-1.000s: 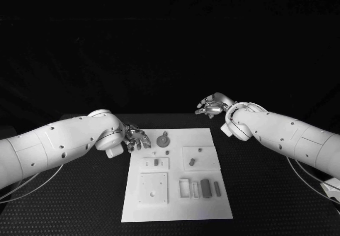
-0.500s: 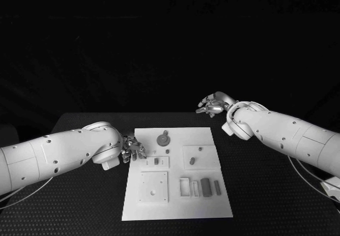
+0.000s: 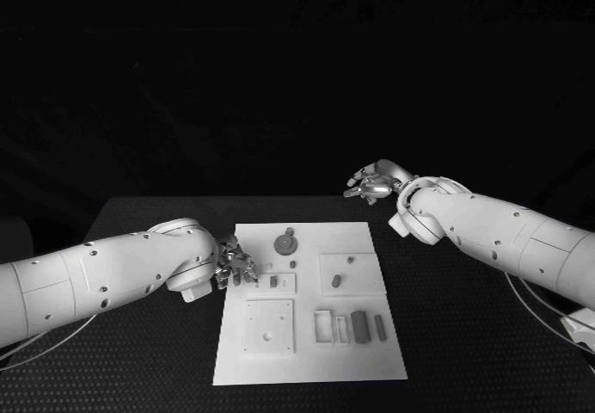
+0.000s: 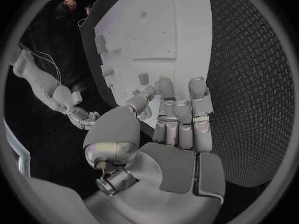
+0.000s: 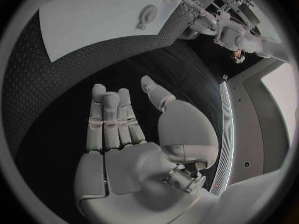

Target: Assemble the parts on the task board

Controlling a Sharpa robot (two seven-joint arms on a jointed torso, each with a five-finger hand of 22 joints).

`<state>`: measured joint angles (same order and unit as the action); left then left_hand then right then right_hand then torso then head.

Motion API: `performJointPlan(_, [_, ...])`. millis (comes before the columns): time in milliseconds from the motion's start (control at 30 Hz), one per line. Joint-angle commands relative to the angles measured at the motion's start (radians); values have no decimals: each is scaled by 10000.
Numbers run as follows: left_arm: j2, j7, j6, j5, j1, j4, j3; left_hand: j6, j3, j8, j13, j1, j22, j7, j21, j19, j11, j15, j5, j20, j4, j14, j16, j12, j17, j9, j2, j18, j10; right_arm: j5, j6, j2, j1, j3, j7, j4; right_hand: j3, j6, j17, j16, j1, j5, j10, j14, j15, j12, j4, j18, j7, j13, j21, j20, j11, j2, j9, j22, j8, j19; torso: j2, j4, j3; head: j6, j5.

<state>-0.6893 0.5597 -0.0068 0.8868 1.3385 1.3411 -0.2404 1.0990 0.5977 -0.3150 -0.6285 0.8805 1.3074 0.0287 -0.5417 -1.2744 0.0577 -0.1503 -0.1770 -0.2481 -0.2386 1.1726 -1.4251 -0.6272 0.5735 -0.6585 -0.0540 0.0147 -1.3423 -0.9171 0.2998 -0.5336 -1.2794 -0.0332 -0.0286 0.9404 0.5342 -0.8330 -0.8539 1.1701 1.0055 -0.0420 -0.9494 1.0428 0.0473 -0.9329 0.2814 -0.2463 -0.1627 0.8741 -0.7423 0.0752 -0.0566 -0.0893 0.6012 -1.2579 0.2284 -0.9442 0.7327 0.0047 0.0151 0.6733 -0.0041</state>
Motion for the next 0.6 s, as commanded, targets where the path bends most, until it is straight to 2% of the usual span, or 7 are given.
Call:
performJointPlan(33, [74, 16, -73, 307, -68, -1, 3, 254, 41, -389, -11, 142, 221, 143, -30, -64, 57, -164, -32, -12, 13, 126, -50, 25, -7, -663, -128, 77, -104, 3, -61, -8, -1, 4, -142, -2, 4, 5, 36, -113, -95, -53, 145, -123, -3, 33, 16, -113, -65, -52, 87, 86, -17, -18, 17, 7, -50, 94, -1, 2, -8, 29, -2])
performJointPlan(200, [95, 10, -93, 367, -119, 3, 4, 258, 41, -390, -14, 139, 221, 141, -35, -68, 59, -167, -33, -12, 15, 131, -53, 25, -6, -665, -128, 75, -109, 14, -226, -13, -1, 4, -155, 30, 174, 23, 494, -1048, -208, -59, 416, -601, -181, 788, 19, -5, -154, -861, 715, 301, -129, 13, 53, 254, -34, 701, 3, 0, -6, 33, -27])
performJointPlan(300, [131, -2, -110, 370, -125, -46, 4, 260, 42, -389, -15, 139, 221, 140, -37, -70, 60, -168, -33, -12, 14, 133, -55, 25, -6, -665, -127, 74, -111, 39, -287, -8, -1, 4, -172, 27, 281, 51, 981, -2031, -281, -52, 507, -881, -415, 1472, 25, 94, -216, -1609, 1317, 482, -224, 17, 86, 547, -9, 1177, 4, -3, -9, 45, -22])
performJointPlan(433, [159, -10, -108, 371, -139, -54, 4, 262, 43, -389, -18, 137, 220, 139, -39, -73, 62, -170, -34, -12, 14, 136, -57, 24, -5, -666, -123, 73, -114, 69, -317, -8, -1, 4, -192, 26, 311, 103, 1349, -2881, -280, -55, 458, -947, -655, 2050, 33, 148, -256, -2291, 1768, 620, -291, 14, 108, 767, 7, 1464, -5, 0, -13, 38, -24])
performJointPlan(600, [204, -15, -56, 381, -164, -90, 4, 265, 44, -390, -20, 137, 220, 137, -42, -75, 63, -172, -36, -12, 14, 139, -59, 24, -5, -667, -122, 72, -118, 79, -331, -3, -1, 4, -206, 29, 284, 119, 1461, -3270, -257, -53, 376, -888, -745, 2301, 38, 152, -270, -2642, 1949, 679, -318, 3, 119, 841, 26, 1536, -1, -1, -8, 38, -32])
